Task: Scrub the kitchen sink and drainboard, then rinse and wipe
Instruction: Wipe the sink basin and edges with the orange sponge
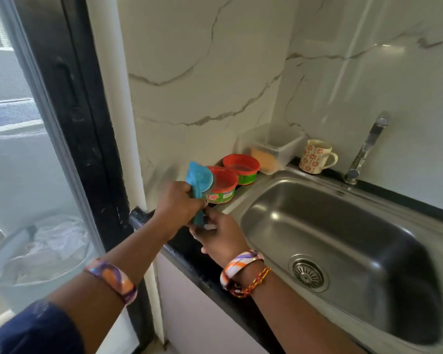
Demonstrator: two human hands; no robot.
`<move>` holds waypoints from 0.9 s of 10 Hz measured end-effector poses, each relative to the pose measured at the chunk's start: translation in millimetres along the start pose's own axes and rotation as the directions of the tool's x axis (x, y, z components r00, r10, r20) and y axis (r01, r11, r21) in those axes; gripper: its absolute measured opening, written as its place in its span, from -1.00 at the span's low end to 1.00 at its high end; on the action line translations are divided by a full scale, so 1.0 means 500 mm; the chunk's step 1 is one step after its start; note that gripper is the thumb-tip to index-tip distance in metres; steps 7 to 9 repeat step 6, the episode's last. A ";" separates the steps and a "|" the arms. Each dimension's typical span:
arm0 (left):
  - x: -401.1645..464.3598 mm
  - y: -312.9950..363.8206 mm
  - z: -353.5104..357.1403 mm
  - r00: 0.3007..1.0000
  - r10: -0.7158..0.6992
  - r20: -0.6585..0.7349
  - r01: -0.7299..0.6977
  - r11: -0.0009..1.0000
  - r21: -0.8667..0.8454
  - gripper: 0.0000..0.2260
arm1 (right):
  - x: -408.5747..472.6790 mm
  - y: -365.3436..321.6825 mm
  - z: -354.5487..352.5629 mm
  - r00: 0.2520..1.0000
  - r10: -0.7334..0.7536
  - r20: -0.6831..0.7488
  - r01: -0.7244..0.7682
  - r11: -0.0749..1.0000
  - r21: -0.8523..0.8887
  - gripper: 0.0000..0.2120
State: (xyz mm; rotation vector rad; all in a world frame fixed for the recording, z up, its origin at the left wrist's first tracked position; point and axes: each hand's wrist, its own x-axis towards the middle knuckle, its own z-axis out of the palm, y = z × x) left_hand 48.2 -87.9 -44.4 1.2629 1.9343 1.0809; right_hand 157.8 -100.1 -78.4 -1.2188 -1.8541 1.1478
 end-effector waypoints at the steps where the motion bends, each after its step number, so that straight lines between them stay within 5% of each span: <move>1: 0.062 0.034 0.013 0.993 0.118 0.023 -0.120 0.963 0.241 -0.89 | 0.006 0.005 -0.034 0.998 -0.040 -0.040 0.038 0.998 -0.048 -0.64; 2: 0.148 0.069 0.033 0.985 0.142 0.093 -0.170 0.808 0.564 -0.80 | 0.003 0.036 -0.093 0.990 0.071 -0.123 -0.074 0.997 -0.022 -0.55; 3: 0.186 0.071 0.049 0.986 0.100 0.132 -0.163 0.723 0.671 -0.69 | -0.003 0.062 -0.136 0.968 0.163 -0.192 -0.158 0.987 0.039 -0.54; 5: 0.210 0.060 0.075 0.996 0.066 0.057 -0.087 0.727 0.681 -0.68 | -0.013 0.117 -0.211 0.920 0.250 -0.302 -0.254 0.967 0.027 -0.66; 6: 0.161 0.066 0.082 0.956 0.290 -0.053 -0.154 0.645 0.748 -0.66 | -0.027 0.115 -0.228 0.902 0.193 -0.387 -0.201 0.979 0.020 -0.71; 9: 0.161 0.066 0.082 0.956 0.290 -0.053 -0.154 0.645 0.748 -0.66 | -0.027 0.115 -0.228 0.902 0.193 -0.387 -0.201 0.979 0.020 -0.71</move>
